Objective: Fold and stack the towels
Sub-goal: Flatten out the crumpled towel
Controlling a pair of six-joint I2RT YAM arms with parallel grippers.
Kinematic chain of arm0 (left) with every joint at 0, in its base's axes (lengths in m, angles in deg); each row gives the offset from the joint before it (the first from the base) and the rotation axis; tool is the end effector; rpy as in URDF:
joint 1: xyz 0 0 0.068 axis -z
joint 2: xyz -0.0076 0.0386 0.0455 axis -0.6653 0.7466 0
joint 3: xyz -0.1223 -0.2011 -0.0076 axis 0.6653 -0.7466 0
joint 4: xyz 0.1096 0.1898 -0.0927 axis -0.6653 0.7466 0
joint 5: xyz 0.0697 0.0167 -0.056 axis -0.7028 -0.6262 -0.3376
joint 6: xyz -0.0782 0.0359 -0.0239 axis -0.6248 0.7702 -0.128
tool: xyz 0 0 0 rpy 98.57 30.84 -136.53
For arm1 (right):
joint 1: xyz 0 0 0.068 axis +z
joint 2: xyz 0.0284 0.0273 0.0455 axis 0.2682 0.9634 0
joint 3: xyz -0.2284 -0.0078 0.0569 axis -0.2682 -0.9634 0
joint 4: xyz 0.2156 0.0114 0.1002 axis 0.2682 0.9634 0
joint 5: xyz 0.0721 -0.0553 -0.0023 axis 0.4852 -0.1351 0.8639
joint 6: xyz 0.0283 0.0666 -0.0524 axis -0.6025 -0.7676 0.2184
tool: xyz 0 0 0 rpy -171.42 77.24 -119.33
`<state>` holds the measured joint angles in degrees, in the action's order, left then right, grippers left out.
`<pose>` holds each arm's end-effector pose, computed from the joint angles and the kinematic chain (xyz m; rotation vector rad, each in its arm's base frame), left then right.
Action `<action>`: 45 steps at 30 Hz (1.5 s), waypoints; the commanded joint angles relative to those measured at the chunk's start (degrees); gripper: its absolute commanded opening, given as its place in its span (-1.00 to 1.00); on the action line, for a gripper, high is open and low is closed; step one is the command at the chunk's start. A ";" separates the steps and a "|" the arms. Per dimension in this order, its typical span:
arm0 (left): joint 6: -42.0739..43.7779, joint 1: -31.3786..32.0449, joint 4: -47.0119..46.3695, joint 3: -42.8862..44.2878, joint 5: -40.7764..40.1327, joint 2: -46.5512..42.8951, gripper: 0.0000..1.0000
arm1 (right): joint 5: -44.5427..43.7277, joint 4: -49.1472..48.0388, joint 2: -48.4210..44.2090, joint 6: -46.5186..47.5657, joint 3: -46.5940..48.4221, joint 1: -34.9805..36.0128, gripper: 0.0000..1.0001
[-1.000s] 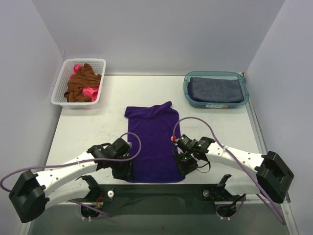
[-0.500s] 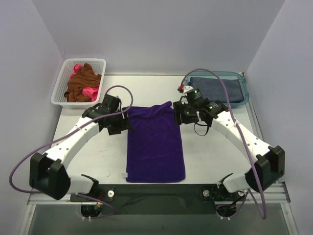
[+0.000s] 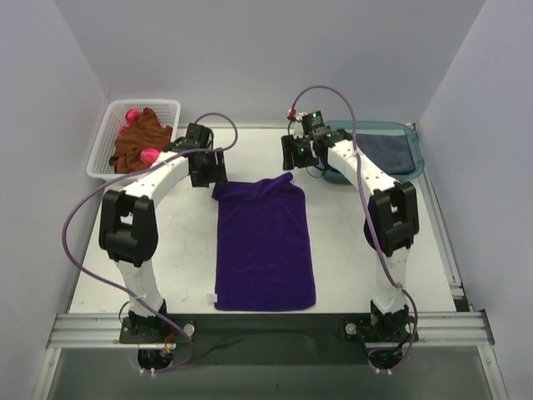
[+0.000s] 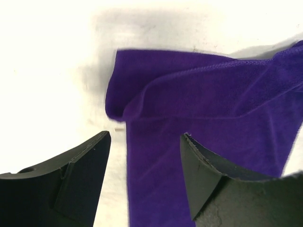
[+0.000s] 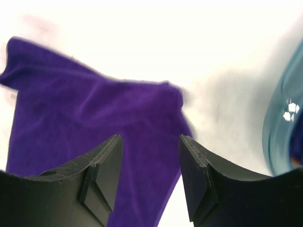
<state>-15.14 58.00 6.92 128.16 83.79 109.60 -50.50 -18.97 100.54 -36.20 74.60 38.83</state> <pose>0.3786 -0.1130 0.1753 -0.2200 2.6161 -0.3023 0.4189 0.2009 0.2264 -0.4612 2.2073 0.5508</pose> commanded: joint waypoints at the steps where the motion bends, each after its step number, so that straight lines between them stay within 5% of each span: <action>1: 11.41 -0.73 -3.01 4.18 2.26 2.35 0.43 | 0.97 0.06 5.73 1.02 7.85 -1.38 0.00; 9: 24.69 -2.49 -8.73 1.90 11.48 4.55 0.45 | 4.48 -0.11 14.81 0.57 15.09 -3.05 0.04; 22: 26.11 -2.76 -9.26 1.02 15.00 7.37 0.40 | 12.82 -1.43 19.56 -1.63 14.74 -4.46 0.00; 45: 29.62 -1.71 -9.26 -0.83 12.46 5.44 0.29 | 16.52 -3.10 17.28 -2.68 11.57 -5.51 -1.00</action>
<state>12.18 55.90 -0.49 127.76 96.58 117.34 -35.27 -21.92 120.58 -38.97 86.84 33.65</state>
